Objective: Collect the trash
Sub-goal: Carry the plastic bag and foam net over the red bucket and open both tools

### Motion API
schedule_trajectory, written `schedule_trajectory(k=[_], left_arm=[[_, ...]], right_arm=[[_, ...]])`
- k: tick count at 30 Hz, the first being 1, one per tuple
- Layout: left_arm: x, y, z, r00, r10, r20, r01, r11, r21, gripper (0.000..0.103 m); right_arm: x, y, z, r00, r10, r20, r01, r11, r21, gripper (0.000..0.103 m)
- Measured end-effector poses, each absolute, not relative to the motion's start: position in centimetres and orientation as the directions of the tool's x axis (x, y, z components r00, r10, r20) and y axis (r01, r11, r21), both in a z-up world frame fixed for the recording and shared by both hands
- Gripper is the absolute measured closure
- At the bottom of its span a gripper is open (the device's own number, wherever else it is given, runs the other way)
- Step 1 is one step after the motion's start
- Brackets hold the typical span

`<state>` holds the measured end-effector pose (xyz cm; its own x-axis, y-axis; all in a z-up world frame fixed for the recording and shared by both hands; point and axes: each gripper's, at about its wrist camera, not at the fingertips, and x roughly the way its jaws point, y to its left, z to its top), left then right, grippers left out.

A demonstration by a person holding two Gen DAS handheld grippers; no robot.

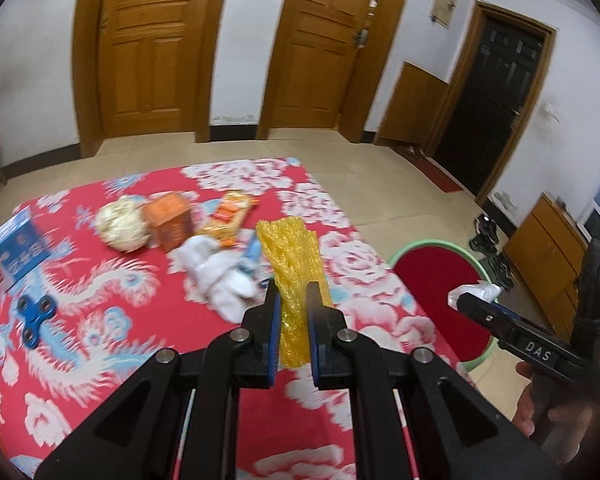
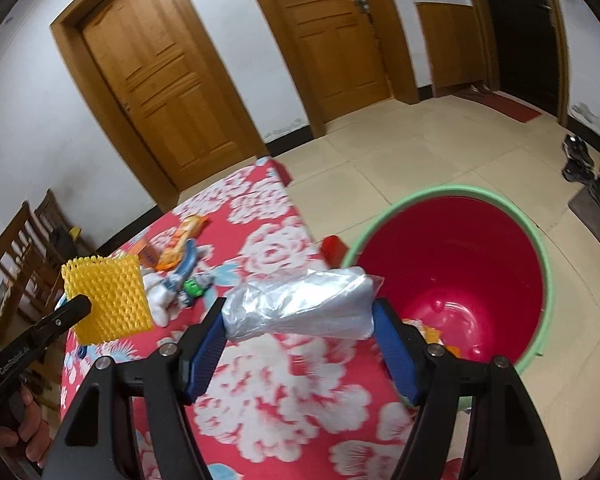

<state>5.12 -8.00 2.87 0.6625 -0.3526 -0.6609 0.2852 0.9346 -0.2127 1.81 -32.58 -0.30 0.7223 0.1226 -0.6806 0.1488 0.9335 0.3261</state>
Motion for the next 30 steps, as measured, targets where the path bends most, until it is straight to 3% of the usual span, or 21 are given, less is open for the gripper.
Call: schedule_trajectory(k=[19,24,30], left_arm=[[6.8,-19.0,2.0,0.561,-0.44,-0.701,0.472,0.866,-0.165,0.092],[7.1,-21.1,1.3,0.537,-0.45,-0.714,0.504,0.85,-0.157,0.092],[7.3,-23.4,0.4,0.508,-0.463,-0.726,0.539,0.829,-0.151,0.092]], right_arm=[[0.9,-40.2,-3.7,0.71,0.01,-0.704,0.311,0.892,0.327,0.028],[0.6,-41.8,-4.6,0.706,0.005,-0.709,0.338,0.876,0.343,0.021],[0.1,-43.1,-4.9,0.711,-0.001,-0.703,0.356,0.863,0.359,0.02]])
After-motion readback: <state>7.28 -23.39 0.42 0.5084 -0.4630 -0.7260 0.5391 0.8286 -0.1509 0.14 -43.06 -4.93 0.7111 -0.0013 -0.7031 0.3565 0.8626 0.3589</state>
